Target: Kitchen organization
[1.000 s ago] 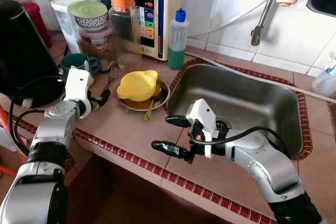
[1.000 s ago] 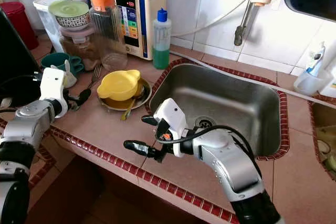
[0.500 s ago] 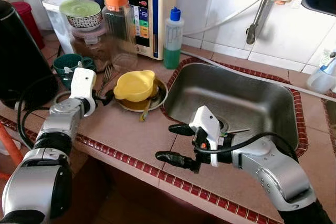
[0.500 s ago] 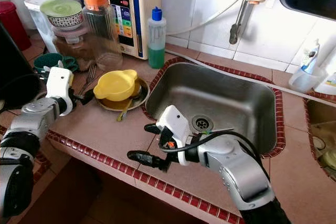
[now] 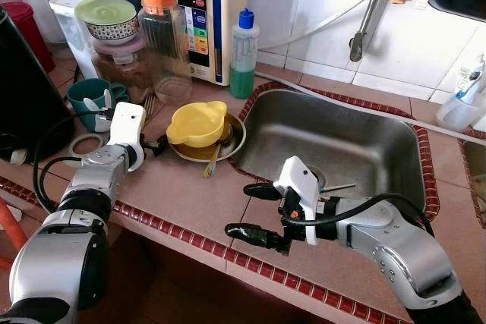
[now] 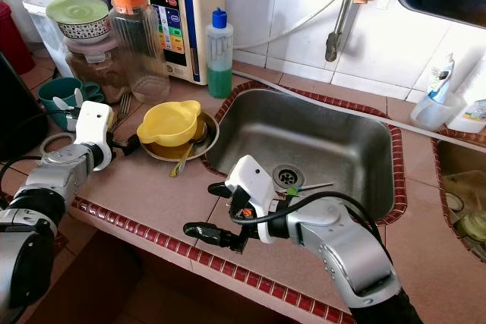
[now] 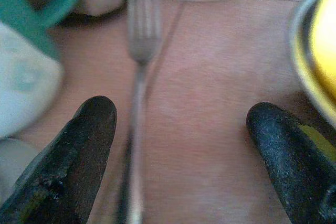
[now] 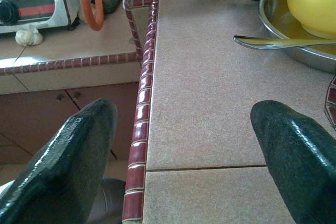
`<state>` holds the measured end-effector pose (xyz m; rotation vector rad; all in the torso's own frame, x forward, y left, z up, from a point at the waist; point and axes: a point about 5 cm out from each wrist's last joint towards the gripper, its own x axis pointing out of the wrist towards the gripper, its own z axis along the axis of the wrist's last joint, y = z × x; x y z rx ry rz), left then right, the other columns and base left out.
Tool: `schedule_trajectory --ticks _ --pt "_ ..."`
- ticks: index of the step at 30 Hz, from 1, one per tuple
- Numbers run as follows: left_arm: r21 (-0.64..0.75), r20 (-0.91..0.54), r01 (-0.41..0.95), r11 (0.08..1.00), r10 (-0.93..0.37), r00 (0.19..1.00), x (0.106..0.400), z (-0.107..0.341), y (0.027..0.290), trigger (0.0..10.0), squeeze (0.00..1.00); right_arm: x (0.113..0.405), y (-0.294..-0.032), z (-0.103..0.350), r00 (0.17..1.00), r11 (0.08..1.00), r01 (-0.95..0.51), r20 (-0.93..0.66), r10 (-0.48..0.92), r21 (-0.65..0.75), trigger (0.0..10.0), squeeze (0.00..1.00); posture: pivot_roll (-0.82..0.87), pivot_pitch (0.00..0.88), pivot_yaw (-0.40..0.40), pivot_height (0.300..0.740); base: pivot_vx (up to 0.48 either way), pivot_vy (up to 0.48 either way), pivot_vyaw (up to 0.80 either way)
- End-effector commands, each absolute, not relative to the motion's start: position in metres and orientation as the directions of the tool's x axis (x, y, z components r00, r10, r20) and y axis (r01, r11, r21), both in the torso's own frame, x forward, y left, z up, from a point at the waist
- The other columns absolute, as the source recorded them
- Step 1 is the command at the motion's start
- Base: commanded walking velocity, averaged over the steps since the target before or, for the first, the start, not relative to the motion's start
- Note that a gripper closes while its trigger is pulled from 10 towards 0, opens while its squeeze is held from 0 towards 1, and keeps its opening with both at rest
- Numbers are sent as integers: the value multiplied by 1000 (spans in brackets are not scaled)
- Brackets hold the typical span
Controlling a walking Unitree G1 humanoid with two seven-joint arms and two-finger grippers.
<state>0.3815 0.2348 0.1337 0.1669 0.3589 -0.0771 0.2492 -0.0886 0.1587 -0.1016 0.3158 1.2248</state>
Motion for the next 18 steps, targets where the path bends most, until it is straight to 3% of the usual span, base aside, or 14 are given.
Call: schedule_trajectory --ticks 1,7,17,18 --pt "184 -331 75 980 -10 944 384 142 241 10000 0 248 -87 162 296 331 -941 -290 910 76 10000 0 20 72 -3 740 0 0 0" --pt "213 -334 33 977 41 942 381 139 249 10000 0 248 -86 162 295 328 -942 -287 911 72 10000 0 24 72 -3 740 0 0 0" --pt "199 -400 77 977 9 917 377 126 245 10000 0 248 -84 164 292 321 -945 -281 914 63 10000 0 24 75 -3 740 0 0 0" --pt "198 -403 81 977 5 915 377 126 245 9451 0 248 -84 164 292 321 -945 -280 915 64 10000 0 23 75 -3 740 0 0 0"
